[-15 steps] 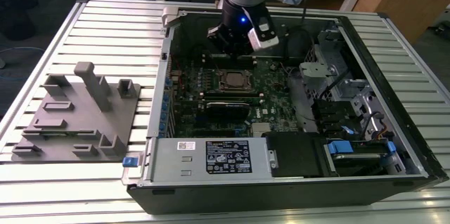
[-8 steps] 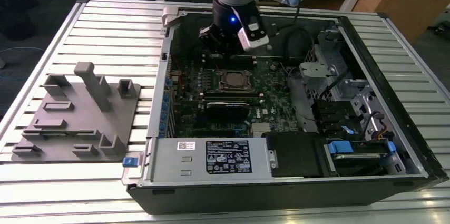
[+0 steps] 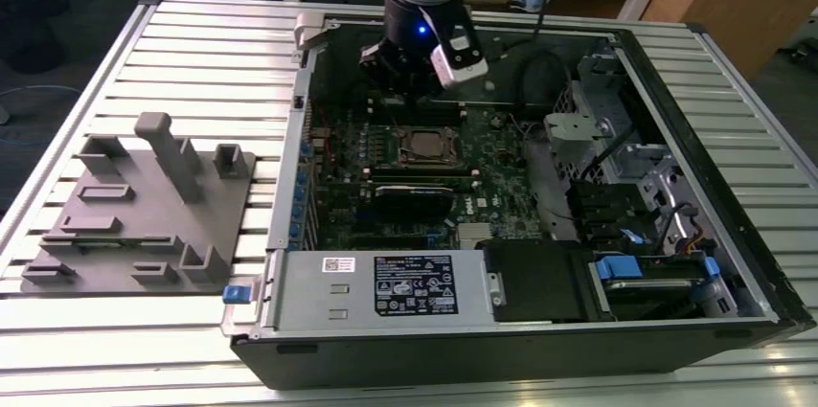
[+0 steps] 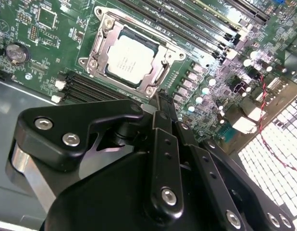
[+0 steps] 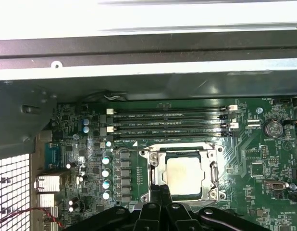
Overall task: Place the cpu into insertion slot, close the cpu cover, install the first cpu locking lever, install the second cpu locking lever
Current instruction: 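Install the first cpu locking lever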
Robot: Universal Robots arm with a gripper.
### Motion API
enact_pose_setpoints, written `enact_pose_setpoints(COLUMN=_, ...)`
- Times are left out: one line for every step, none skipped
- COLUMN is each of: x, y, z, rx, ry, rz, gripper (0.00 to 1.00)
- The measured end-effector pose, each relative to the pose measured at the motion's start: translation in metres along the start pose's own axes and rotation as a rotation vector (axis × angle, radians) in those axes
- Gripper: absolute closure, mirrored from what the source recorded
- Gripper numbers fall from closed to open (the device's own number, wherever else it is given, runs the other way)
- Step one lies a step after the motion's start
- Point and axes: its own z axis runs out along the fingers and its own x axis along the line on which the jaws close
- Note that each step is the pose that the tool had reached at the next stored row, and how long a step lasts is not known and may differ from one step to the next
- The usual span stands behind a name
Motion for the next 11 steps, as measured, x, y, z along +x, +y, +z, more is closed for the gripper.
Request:
enact_pose_setpoints(x=0.0000, y=0.0000, z=-0.0001, rx=-0.0005, ry=-0.0001, rz=0.000, gripper=0.90)
enact_pose_setpoints(x=0.0000, y=0.0001, z=0.0000, rx=-0.0008, ry=-0.0001, rz=0.000, gripper=0.90)
enact_pose_setpoints(x=0.0004, y=0.0000, z=-0.0001, rx=-0.0012, ry=-0.0004, rz=0.000, gripper=0.90)
enact_pose_setpoints(x=0.0015, y=-0.0001, z=-0.0002, rx=-0.0014, ry=-0.0014, rz=0.000, gripper=0.90)
enact_pose_setpoints(x=0.0028, y=-0.0002, z=-0.0002, rx=-0.0016, ry=-0.0025, rz=0.000, gripper=0.90)
enact_pose_setpoints(x=0.0051, y=-0.0003, z=-0.0001, rx=-0.0020, ry=-0.0043, rz=0.000, gripper=0.90)
enact_pose_setpoints(x=0.0076, y=-0.0004, z=-0.0001, rx=-0.0022, ry=-0.0061, rz=-0.001, gripper=0.90)
enact_pose_setpoints(x=0.0103, y=-0.0006, z=-0.0001, rx=-0.0025, ry=-0.0080, rz=-0.001, gripper=0.90)
enact_pose_setpoints(x=0.0128, y=-0.0007, z=-0.0001, rx=-0.0027, ry=-0.0099, rz=-0.001, gripper=0.90)
enact_pose_setpoints(x=0.0152, y=-0.0008, z=-0.0001, rx=-0.0030, ry=-0.0115, rz=-0.001, gripper=0.90)
enact_pose_setpoints(x=0.0175, y=-0.0010, z=0.0000, rx=-0.0032, ry=-0.0131, rz=-0.001, gripper=0.90)
